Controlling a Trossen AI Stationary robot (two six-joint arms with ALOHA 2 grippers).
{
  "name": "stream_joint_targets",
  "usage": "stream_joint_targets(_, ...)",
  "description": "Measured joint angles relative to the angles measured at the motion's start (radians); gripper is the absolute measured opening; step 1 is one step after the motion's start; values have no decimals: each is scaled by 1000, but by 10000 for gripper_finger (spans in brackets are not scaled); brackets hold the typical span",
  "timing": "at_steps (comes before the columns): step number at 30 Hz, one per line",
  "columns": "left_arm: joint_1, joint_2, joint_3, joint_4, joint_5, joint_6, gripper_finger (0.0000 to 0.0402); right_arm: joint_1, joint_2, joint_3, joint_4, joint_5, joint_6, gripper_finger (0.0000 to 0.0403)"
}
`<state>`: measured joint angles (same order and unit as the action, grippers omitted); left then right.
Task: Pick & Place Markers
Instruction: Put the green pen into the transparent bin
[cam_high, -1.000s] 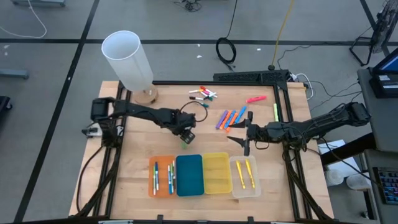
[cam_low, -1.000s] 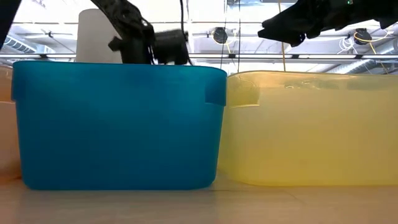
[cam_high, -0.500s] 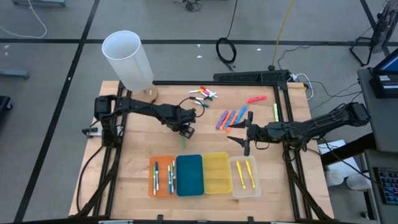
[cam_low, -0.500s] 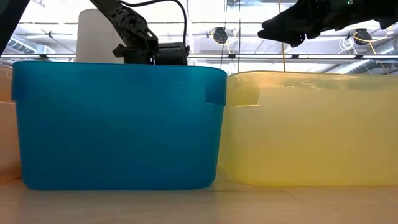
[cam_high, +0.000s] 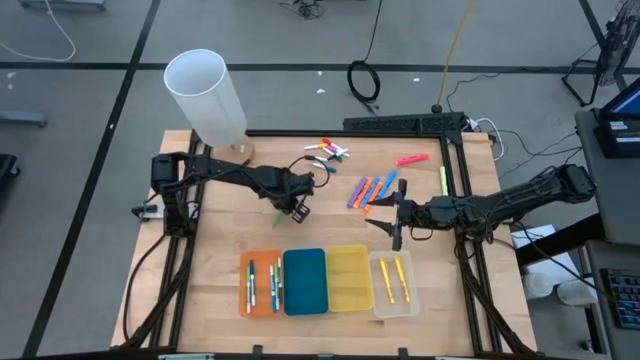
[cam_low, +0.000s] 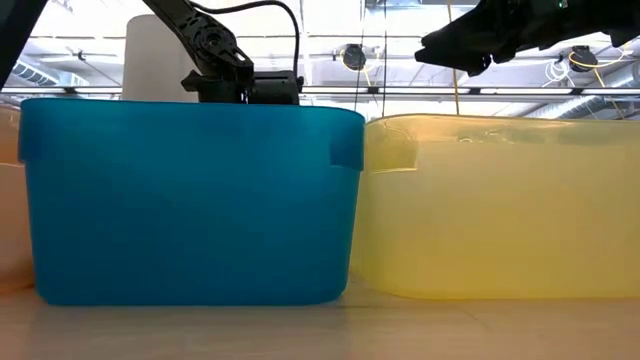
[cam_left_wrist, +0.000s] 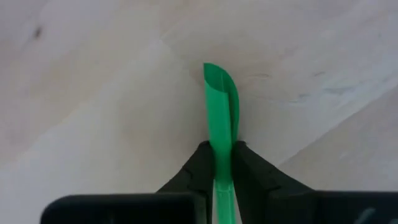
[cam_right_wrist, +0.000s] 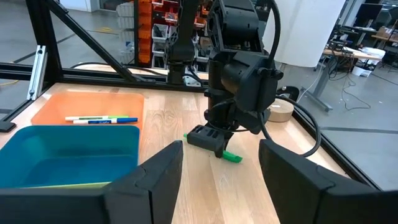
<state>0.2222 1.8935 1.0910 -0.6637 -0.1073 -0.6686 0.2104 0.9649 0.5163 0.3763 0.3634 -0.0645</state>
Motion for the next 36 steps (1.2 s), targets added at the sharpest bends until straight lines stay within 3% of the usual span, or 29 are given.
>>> stream_joint_targets(7,0,-94,-12,47,-25,115,42,0,0,0,2,1,0,200)
stream_joint_targets(14,-7,-303,-8,111,-40,159,38,-4,2,0,0,2,-1,199)
stream_joint_targets(18,-32,-428,-6,245,-42,223,38,-34,47,0,26,2,14,200)
stream_joint_targets(24,-110,-529,-4,528,-32,384,42,-76,221,0,248,-4,7,199)
stream_joint_targets(28,-161,-544,-4,684,-23,472,37,-97,338,0,473,-64,-25,200)
stream_joint_targets(36,-225,-546,-4,764,4,595,48,-198,521,13,864,-250,40,217)
